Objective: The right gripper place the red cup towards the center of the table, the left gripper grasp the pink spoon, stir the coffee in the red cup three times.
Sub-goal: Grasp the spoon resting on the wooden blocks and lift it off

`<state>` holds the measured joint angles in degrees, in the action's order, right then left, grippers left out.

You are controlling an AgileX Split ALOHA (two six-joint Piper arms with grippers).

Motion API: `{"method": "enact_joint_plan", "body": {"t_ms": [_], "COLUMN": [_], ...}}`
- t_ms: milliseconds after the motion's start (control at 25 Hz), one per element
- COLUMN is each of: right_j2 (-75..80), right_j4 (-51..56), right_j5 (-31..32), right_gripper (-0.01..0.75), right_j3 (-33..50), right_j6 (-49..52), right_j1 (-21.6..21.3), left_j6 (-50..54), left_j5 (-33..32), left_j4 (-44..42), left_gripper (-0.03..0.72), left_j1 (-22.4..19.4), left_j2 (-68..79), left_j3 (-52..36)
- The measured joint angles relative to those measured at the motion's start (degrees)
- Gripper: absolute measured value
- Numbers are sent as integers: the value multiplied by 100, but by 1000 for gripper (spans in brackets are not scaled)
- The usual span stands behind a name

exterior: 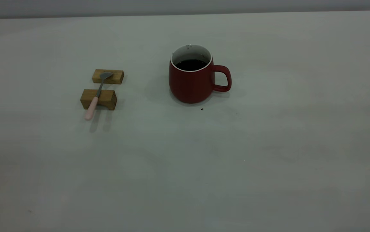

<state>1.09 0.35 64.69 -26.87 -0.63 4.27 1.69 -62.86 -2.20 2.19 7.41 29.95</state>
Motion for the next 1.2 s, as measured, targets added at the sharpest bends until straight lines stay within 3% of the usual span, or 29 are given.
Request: {"method": "enact_joint_plan", "body": {"t_ms": [280,720,960,1200], "right_j2": [0,0,0,0], "right_j4": [0,0,0,0], "right_j5": [0,0,0,0], "right_gripper": [477,477,477,477], "right_j3": [0,0,0,0], "right_j6": [0,-5,-2,-2], "right_j1": [0,0,0,0], "left_j6": [139,176,424,848], "left_j5": [681,2785,3790,4039], "left_j4": [29,516,553,563], "left_gripper": [542,550,550,550], "left_j1": [0,30,497,1000], "left_j2": [2324,6229,8264,9907], "left_j3": [293,892,1612,2453]}}
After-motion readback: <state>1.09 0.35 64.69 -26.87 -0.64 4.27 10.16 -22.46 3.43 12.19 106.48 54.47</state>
